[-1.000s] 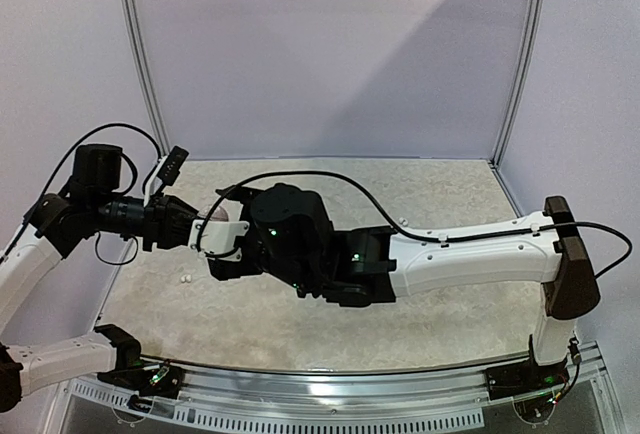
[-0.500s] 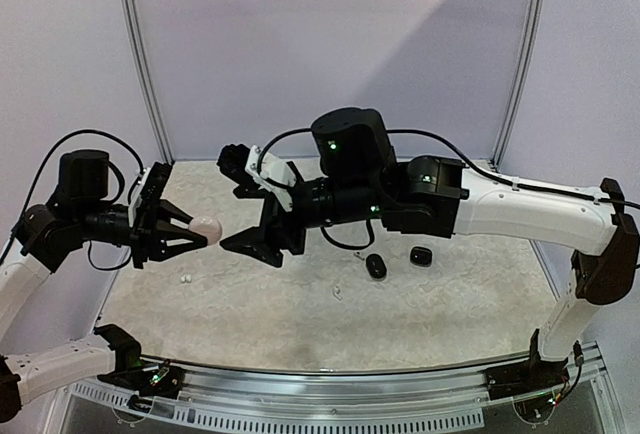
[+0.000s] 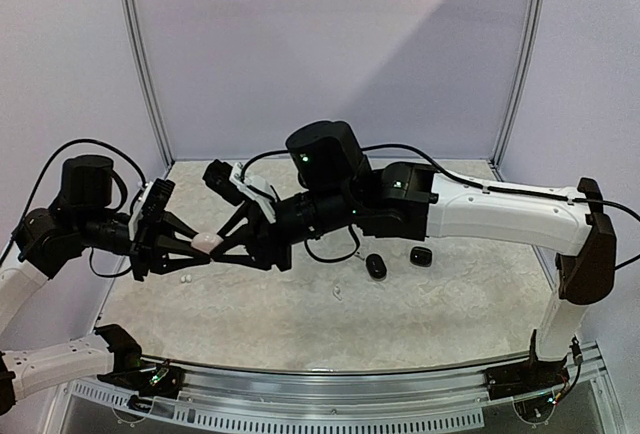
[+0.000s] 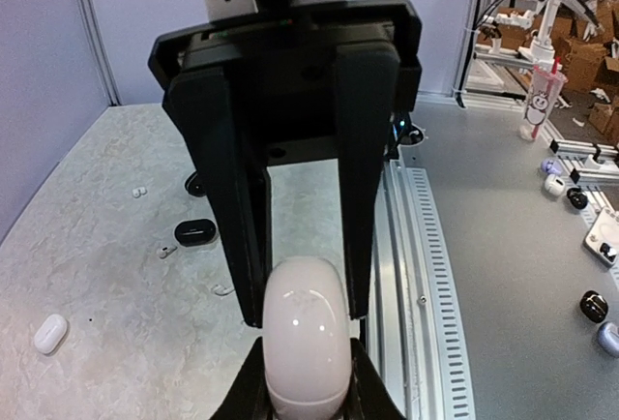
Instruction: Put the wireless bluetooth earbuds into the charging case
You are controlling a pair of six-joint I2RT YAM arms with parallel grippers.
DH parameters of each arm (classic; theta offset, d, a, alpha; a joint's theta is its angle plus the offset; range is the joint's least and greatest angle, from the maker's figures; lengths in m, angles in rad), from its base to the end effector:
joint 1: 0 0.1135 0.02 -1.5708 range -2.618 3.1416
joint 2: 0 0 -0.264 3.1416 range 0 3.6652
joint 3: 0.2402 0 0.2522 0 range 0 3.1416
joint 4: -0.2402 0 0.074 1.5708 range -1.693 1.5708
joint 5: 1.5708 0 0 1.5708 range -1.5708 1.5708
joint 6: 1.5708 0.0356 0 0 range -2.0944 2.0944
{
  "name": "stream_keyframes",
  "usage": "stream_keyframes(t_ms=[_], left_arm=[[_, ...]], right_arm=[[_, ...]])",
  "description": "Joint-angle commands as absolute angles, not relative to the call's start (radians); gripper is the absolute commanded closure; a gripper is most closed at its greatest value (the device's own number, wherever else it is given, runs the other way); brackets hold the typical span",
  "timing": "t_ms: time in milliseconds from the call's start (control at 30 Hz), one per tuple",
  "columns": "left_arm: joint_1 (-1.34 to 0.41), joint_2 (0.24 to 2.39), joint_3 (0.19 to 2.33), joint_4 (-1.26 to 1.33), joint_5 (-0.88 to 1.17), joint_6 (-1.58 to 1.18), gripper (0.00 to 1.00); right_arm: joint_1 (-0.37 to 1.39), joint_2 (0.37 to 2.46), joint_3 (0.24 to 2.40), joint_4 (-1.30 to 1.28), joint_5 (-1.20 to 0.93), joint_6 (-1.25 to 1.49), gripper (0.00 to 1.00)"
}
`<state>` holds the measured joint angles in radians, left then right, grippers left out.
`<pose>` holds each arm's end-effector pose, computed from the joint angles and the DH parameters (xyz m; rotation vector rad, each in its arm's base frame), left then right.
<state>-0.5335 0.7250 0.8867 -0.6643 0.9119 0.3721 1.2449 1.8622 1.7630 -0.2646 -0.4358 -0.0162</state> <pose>0.1049 -0.0946 0.3411 1.3495 1.4926 -1.0368 0.1282 0.4263 0.3640 -1.4842 1.4944 1.2040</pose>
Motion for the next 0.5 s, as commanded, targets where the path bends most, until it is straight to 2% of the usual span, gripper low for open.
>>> stream_keyframes(t_ms=[0, 133, 200, 233, 300, 333, 400, 467], left_arm=[[-0.573, 0.72, 0.876, -0.655, 0.886, 0.351, 1.0], [-0.577, 0.72, 0.875, -0.642, 0.894, 0.322, 1.0], [-0.577, 0.707, 0.863, -0.633, 0.89, 0.313, 0.99], [-0.577, 0.697, 0.849, -0.615, 0.874, 0.294, 0.84], [-0.577, 0.657, 0.796, -0.543, 0.825, 0.231, 0.41], [-0.577, 0.626, 0.756, -0.485, 0.8, 0.185, 0.28], [-0.577, 0.546, 0.646, -0.35, 0.775, 0.099, 0.2], [-0.578, 0.468, 0.563, -0.209, 0.763, 0.008, 0.2]], right_arm=[[1.24, 1.892, 1.804, -0.289, -0.475, -0.005, 0.77], [1.24, 1.895, 1.815, -0.327, -0.481, -0.017, 0.96], [1.24, 1.887, 1.813, -0.348, -0.472, -0.026, 1.0], [1.239, 1.881, 1.812, -0.361, -0.462, -0.033, 1.0], [1.239, 1.864, 1.811, -0.385, -0.449, -0.043, 1.0], [1.239, 1.855, 1.809, -0.395, -0.443, -0.046, 1.0], [1.238, 1.839, 1.807, -0.405, -0.44, -0.05, 1.0], [1.239, 1.832, 1.808, -0.409, -0.446, -0.053, 1.0]])
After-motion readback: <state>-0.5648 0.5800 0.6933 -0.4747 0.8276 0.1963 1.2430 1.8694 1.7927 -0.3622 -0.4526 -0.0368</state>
